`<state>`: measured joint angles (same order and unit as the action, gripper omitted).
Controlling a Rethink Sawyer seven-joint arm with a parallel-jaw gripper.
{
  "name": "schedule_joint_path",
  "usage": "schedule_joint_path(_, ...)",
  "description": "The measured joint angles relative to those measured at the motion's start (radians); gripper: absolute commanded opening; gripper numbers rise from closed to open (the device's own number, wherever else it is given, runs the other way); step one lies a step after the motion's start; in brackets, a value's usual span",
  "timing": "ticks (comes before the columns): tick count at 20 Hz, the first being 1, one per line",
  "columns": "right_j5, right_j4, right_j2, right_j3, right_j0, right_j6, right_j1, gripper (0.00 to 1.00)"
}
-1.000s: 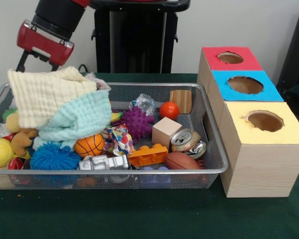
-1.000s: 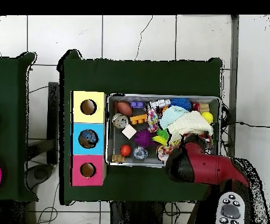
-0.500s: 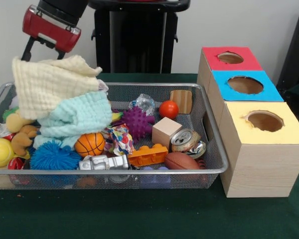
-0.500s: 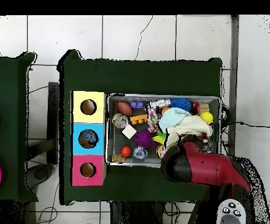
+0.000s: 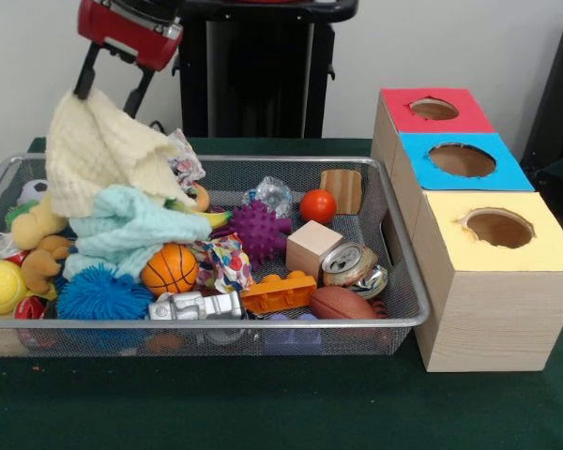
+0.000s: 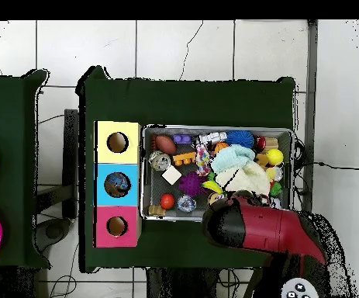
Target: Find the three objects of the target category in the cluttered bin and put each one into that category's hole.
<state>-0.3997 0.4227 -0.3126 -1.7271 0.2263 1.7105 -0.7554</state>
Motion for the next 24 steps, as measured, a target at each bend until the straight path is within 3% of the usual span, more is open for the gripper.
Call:
schedule_joint_path(7, -0.084, -0.065, 0.029, -0.043, -0.001, 0.000, -0.034, 1.00)
schedule_joint_path(17, -0.083, -0.185, 0.141, -0.096, 0.051, 0.000, -0.047, 1.00)
schedule_joint_path(24, -0.046, -0.209, 0.223, -0.145, 0.107, 0.000, -0.034, 1.00)
